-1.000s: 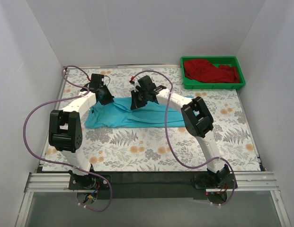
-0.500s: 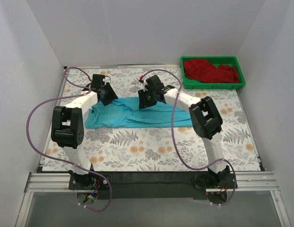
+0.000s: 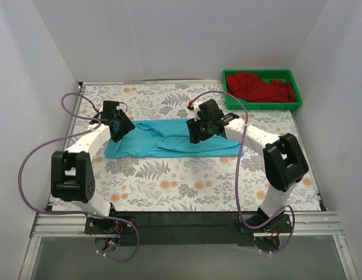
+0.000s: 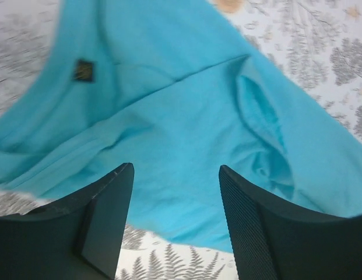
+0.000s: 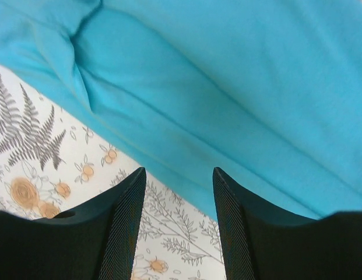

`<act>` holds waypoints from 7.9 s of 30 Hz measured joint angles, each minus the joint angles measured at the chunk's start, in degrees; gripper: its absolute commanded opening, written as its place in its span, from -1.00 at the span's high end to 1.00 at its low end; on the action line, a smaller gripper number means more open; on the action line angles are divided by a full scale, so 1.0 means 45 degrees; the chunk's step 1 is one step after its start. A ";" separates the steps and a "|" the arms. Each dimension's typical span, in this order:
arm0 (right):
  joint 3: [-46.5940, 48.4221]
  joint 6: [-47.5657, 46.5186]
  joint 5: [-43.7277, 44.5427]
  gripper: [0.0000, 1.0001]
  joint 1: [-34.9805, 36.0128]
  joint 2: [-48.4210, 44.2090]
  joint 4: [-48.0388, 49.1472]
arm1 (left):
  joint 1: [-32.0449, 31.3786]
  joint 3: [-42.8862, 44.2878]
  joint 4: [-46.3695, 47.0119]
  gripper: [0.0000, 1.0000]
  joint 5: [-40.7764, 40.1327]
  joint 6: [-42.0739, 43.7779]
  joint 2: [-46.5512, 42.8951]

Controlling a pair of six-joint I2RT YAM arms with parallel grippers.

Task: Fold and stack the t-shirts
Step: Fold the tshirt

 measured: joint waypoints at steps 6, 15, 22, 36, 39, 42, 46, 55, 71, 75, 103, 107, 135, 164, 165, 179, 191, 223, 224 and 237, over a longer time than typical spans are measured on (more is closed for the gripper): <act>-0.0432 -0.0194 -0.0073 0.05 0.0471 0.0049 -0.0335 | 0.0962 -0.2108 -0.0204 -0.04 -0.0903 -0.0039 -0.1545; 0.0821 -0.1457 0.0923 -0.07 0.2331 0.1530 -0.0325 | 0.1530 -0.2871 0.0039 0.48 -0.2059 0.0277 -0.0432; 0.1656 -0.2336 0.2482 -0.07 0.3298 0.2715 -0.0335 | 0.1574 -0.2788 0.0223 0.50 -0.3342 0.0432 -0.0131; 0.3104 -0.3337 0.5260 -0.04 0.2555 0.4031 -0.0364 | 0.1574 -0.2759 0.0189 0.46 -0.4075 0.0442 -0.0024; 0.3619 -0.3327 0.5683 -0.04 0.2055 0.4371 -0.0447 | 0.1574 -0.2759 0.0189 0.44 -0.4075 0.0447 -0.0024; 0.4517 -0.3308 0.6091 -0.02 0.1549 0.4784 -0.0593 | 0.1574 -0.2759 0.0189 0.38 -0.4075 0.0452 -0.0024; 0.4571 -0.3123 0.6164 -0.01 0.0962 0.4643 -0.0651 | 0.1574 -0.2759 0.0194 0.22 -0.4061 0.0486 -0.0034; 0.1705 -0.3079 0.4454 0.06 0.0724 0.1632 -0.1069 | 0.1613 -0.2895 0.0199 0.06 -0.3920 0.0661 -0.0651; 0.4988 -0.2356 -0.2220 0.19 0.0986 0.4741 -0.0903 | 0.1613 -0.2895 0.0185 0.07 -0.3866 0.0665 -0.0661; 0.5765 -0.2336 -0.3473 0.20 0.1010 0.5770 -0.0748 | 0.1613 -0.2895 0.0185 0.07 -0.3866 0.0665 -0.0593; 0.7082 -0.2798 -0.5265 0.97 0.1093 0.6975 -0.0699 | 0.1613 -0.2900 0.0146 0.09 -0.3871 0.0670 -0.0296; 0.7082 -0.2919 -0.4940 0.89 0.1093 0.6975 -0.0709 | 0.1613 -0.2900 0.0121 0.09 -0.3939 0.0665 -0.0257; -0.4755 0.1579 0.0651 0.39 -0.3589 -0.2424 0.0049 | 0.1613 -0.2890 0.0199 0.25 -0.4051 0.0733 -0.0146; -0.5761 0.2409 0.0500 0.37 -0.6062 -0.2492 0.0947 | 0.1807 -0.1190 -0.0573 -0.15 -0.4940 0.0947 -0.0379; -0.5756 0.2380 0.0500 0.37 -0.6037 -0.2492 0.0933 | 0.1875 -0.1389 -0.0529 -0.15 -0.4755 0.0748 -0.0899; -0.5756 0.2166 0.0379 0.37 -0.5931 -0.2492 0.0918 | 0.3181 -0.3983 0.0160 0.03 -0.2599 -0.0709 -0.1943; -0.5756 0.1987 0.0311 0.37 -0.5926 -0.2487 0.0918 | 0.3449 -0.4299 0.1467 0.41 -0.2341 -0.0403 -0.1345; -0.5804 0.1812 0.1549 0.38 -0.6023 -0.2968 -0.0044 | 0.3390 -0.0889 -0.1729 0.91 -0.5411 -0.0068 0.0287; -0.5872 0.1787 0.1647 0.38 -0.6033 -0.2934 -0.0063 | 0.3400 -0.0792 -0.1724 0.90 -0.5479 -0.0092 0.0194; -0.6091 0.1681 0.1783 0.31 -0.5493 -0.3920 -0.0515 | 0.3444 -0.1783 -0.2089 -0.52 -0.5809 -0.0826 0.0505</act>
